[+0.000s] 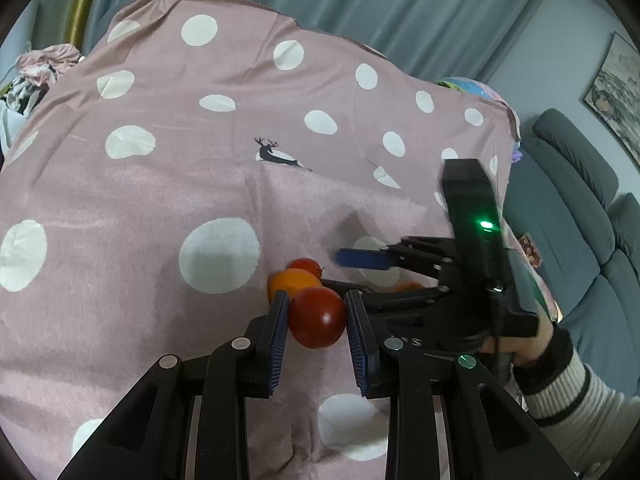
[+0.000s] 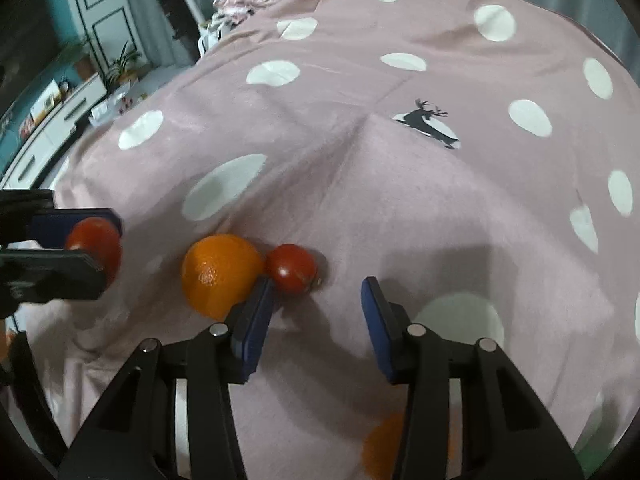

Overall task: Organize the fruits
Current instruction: 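Grasp a red cherry tomato with the right tool while the left tool holds its tomato, then lift both held tomatoes and move them toward the green bowl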

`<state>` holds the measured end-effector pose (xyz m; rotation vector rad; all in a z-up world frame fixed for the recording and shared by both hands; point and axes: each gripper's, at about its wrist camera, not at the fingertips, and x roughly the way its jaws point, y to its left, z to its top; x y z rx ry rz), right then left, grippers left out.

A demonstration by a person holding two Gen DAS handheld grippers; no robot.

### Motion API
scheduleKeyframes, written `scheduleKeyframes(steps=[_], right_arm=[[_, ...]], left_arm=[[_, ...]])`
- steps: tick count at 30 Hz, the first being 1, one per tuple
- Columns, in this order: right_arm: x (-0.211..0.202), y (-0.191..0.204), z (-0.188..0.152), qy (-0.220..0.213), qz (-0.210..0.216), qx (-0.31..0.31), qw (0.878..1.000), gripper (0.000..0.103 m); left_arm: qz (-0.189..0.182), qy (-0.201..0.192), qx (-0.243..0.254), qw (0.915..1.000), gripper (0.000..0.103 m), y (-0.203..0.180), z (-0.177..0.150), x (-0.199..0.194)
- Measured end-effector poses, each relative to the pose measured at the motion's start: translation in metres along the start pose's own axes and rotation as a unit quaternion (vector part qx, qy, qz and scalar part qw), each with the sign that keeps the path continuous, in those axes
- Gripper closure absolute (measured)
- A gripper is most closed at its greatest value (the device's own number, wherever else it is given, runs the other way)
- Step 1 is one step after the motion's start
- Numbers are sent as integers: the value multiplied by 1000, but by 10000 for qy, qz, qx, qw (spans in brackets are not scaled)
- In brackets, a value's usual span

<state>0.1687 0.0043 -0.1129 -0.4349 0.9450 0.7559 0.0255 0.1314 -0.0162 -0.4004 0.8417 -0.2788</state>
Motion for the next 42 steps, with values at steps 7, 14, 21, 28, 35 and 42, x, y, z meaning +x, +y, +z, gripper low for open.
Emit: scheduleKeyframes(steps=[7, 14, 21, 28, 35, 42], right_arm=[[12, -13, 7, 54, 257, 198, 9995, 66], [22, -10, 18, 1, 82, 49, 10000, 72], [17, -13, 16, -112, 132, 377, 9991, 76], [-39, -18, -13, -665, 468, 1109, 9905, 76], [-84, -2, -64, -973, 897, 1463, 9803, 76], [-112, 8, -109, -1125, 899, 1730, 9743, 76]], left_arm=[[6, 41, -8, 10000, 75, 1, 1, 1], [47, 90, -21, 9999, 75, 1, 3, 5], [97, 95, -23, 9999, 75, 0, 7, 10], [240, 61, 97, 9996, 75, -8, 5, 9], [398, 51, 254, 9989, 75, -29, -4, 4], [315, 98, 366, 9988, 75, -53, -17, -4]])
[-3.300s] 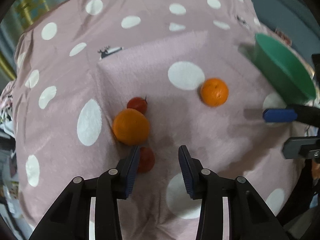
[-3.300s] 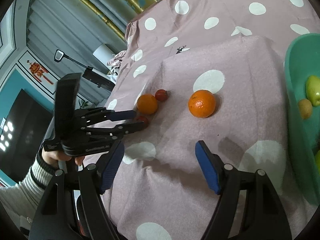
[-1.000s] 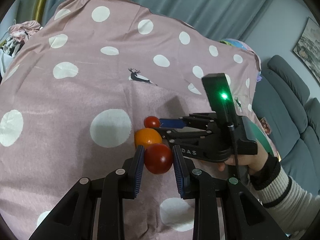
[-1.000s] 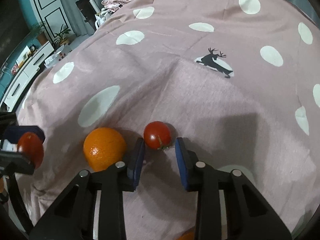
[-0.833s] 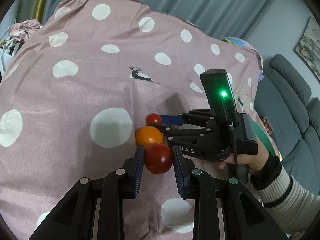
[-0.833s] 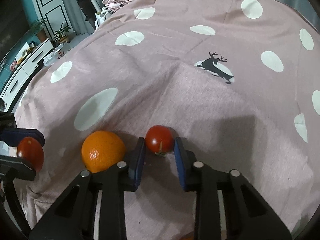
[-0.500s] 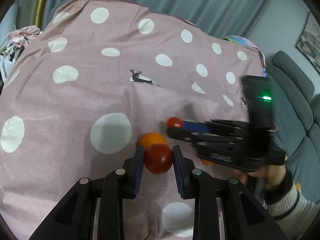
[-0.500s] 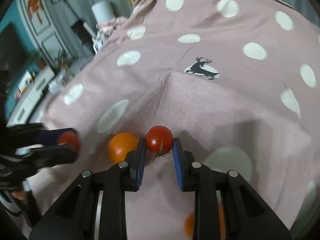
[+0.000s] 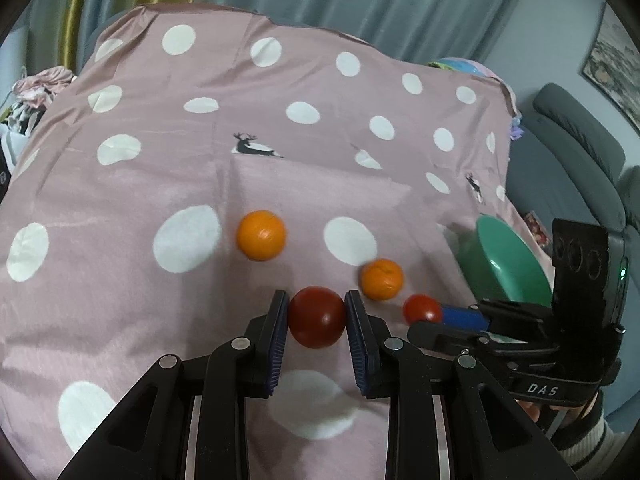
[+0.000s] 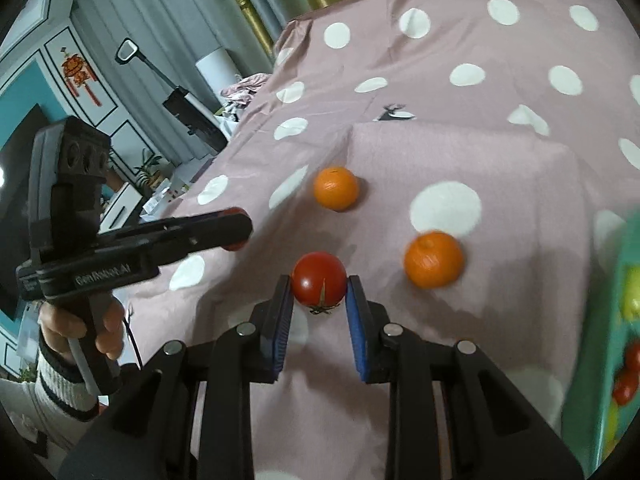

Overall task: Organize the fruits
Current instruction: 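Lift both held tomatoes and move them toward the green bowl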

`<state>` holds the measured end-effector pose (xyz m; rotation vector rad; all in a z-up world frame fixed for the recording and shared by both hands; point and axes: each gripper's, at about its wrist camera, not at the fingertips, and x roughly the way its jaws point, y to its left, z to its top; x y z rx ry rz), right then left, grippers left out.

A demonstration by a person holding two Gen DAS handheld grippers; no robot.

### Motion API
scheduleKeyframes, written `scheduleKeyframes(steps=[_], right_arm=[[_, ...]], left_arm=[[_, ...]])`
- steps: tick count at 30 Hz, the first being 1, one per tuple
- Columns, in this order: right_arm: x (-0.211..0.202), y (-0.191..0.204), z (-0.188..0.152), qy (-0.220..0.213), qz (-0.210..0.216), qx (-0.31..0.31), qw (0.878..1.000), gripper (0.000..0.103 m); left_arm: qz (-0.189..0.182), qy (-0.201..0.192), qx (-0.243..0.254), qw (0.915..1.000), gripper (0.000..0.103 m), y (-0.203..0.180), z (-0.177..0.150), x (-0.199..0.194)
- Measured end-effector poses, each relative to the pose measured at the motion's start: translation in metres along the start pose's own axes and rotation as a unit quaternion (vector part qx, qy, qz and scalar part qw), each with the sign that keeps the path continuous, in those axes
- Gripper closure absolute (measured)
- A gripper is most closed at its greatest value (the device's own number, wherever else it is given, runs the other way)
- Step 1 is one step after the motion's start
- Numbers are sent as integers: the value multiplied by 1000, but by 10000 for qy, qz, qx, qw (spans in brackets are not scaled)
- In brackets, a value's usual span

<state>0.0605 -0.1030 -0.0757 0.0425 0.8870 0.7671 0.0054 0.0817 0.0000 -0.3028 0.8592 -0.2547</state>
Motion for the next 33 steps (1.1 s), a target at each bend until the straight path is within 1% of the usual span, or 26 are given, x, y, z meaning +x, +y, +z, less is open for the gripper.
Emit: scheduleKeyframes(steps=[7, 15, 24, 33], right_arm=[[-24, -1, -17, -159, -14, 137, 9998, 76], [-43, 1, -21, -374, 41, 104, 9992, 76], [-62, 5, -25, -591, 88, 62, 9982, 76], [-72, 6, -27, -735, 110, 43, 9972, 76]], left_arm=[[21, 14, 132, 9999, 75, -24, -9, -9], [45, -35, 273, 9996, 75, -43, -14, -21], [44, -98, 399, 9991, 75, -56, -15, -30], [49, -170, 491, 9986, 75, -65, -15, -36]])
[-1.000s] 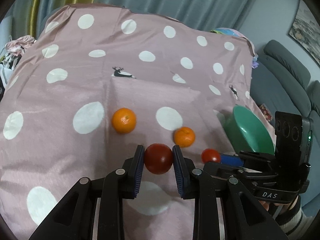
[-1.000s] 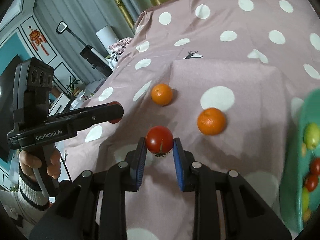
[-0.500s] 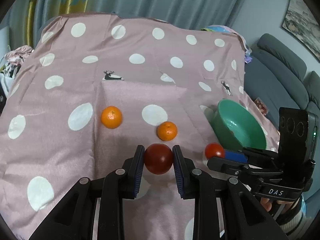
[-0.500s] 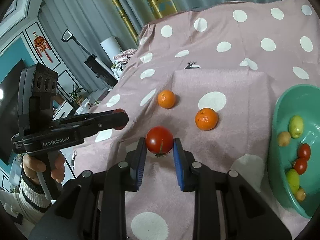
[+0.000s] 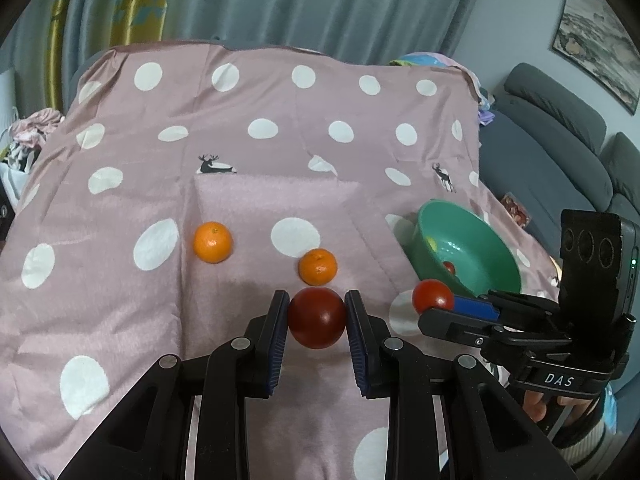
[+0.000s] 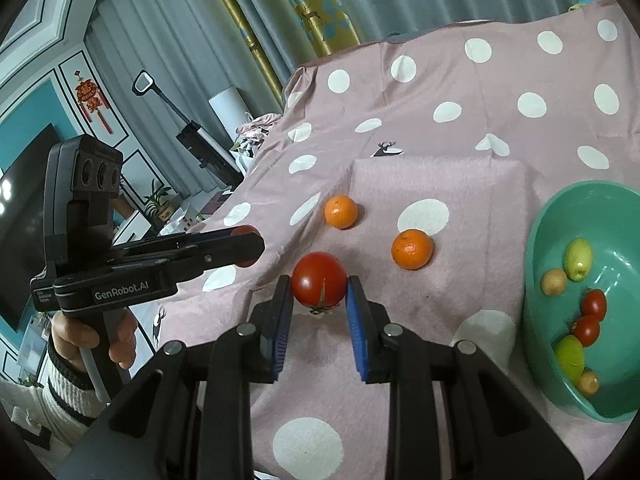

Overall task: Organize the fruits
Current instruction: 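Lift both held tomatoes and move them toward the green bowl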

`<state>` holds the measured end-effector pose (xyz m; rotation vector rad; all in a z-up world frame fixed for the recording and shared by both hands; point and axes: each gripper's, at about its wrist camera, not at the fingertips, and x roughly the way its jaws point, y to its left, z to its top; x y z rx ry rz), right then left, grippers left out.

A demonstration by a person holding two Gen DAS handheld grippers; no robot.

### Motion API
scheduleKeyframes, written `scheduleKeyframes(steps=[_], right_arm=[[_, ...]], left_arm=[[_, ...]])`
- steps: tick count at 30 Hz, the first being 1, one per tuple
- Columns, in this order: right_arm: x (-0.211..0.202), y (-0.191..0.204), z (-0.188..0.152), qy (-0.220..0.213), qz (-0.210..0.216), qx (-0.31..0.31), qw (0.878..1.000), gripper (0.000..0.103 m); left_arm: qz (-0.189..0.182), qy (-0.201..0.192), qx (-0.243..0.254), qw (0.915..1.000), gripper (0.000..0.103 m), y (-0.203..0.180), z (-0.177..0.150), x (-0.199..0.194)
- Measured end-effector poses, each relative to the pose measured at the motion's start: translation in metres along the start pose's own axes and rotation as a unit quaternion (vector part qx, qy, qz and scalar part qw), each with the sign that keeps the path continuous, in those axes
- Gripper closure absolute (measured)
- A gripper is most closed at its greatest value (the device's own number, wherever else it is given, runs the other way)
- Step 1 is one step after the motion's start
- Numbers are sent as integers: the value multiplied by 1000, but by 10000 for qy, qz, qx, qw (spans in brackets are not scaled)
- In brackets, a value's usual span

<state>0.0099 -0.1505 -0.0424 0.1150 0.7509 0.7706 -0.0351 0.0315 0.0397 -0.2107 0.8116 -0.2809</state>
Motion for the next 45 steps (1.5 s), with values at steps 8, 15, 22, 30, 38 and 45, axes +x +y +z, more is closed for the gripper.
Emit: scheduleKeyframes(steps=[8, 15, 22, 30, 38, 45], right_arm=[[-8, -1, 0, -120, 39, 17, 9999, 76], [-15, -5, -1, -196, 57, 71, 9998, 76], [-20, -15, -4, -227, 72, 180, 9996, 76], [-29, -23, -6, -339, 101, 265, 9990, 76], [-40, -31, -8, -471, 62, 343, 9983, 76], [-50, -38, -11, -591, 28, 449, 9972, 75]], left_arm=[[-9, -56, 45, 10000, 75, -5, 2, -6], [-10, -74, 182, 9998, 75, -15, 4, -8], [31, 1, 272, 9996, 75, -24, 5, -3], [-9, 60, 508, 9987, 75, -42, 11, 3], [-37, 107, 670, 9977, 75, -54, 17, 10], [-84, 165, 864, 9961, 75, -68, 19, 17]])
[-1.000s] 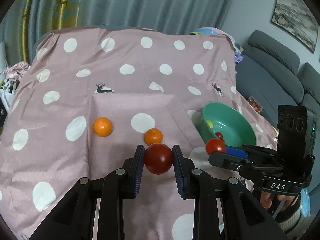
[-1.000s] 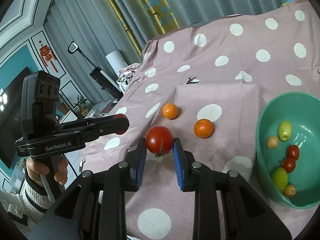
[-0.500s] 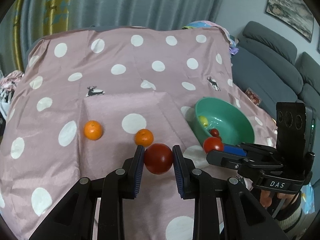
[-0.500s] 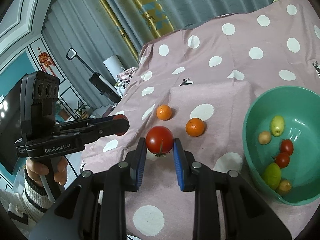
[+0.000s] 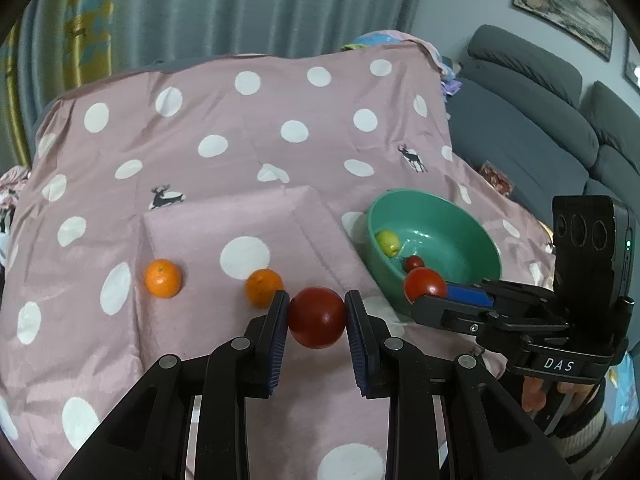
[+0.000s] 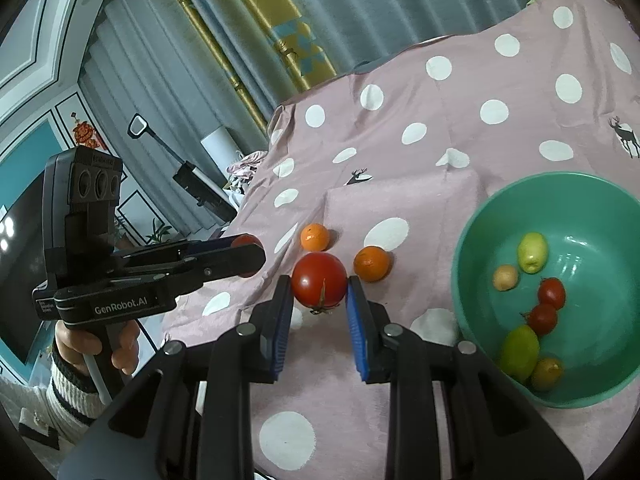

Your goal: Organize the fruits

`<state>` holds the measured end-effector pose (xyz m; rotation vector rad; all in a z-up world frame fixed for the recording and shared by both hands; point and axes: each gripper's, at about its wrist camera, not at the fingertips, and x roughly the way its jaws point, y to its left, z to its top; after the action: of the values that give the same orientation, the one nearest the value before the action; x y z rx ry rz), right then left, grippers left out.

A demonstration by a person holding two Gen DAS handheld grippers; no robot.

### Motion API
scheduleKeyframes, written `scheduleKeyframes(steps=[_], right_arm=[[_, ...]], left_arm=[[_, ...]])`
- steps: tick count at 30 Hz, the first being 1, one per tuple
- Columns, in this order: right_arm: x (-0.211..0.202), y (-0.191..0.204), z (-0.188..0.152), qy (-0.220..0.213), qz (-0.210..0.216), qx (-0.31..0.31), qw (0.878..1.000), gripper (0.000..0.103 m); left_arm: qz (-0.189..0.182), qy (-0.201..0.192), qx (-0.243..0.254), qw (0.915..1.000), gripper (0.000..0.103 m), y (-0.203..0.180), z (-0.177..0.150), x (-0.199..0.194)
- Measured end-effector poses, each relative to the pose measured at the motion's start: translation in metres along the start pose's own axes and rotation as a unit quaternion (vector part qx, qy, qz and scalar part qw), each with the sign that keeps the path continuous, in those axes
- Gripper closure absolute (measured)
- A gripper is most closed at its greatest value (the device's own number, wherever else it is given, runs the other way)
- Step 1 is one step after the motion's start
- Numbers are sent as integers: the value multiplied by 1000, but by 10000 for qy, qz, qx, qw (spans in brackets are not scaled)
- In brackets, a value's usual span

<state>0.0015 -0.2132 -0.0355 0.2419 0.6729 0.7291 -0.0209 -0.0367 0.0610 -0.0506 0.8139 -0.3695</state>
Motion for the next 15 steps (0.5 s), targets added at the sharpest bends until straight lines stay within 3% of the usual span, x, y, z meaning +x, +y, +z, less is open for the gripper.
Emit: scheduleKeyframes(steps=[15], right_arm=[[-15, -20, 2, -230, -127, 196, 9995, 75]], left_arm=[[-114, 98, 291, 9995, 75, -20, 11, 15]])
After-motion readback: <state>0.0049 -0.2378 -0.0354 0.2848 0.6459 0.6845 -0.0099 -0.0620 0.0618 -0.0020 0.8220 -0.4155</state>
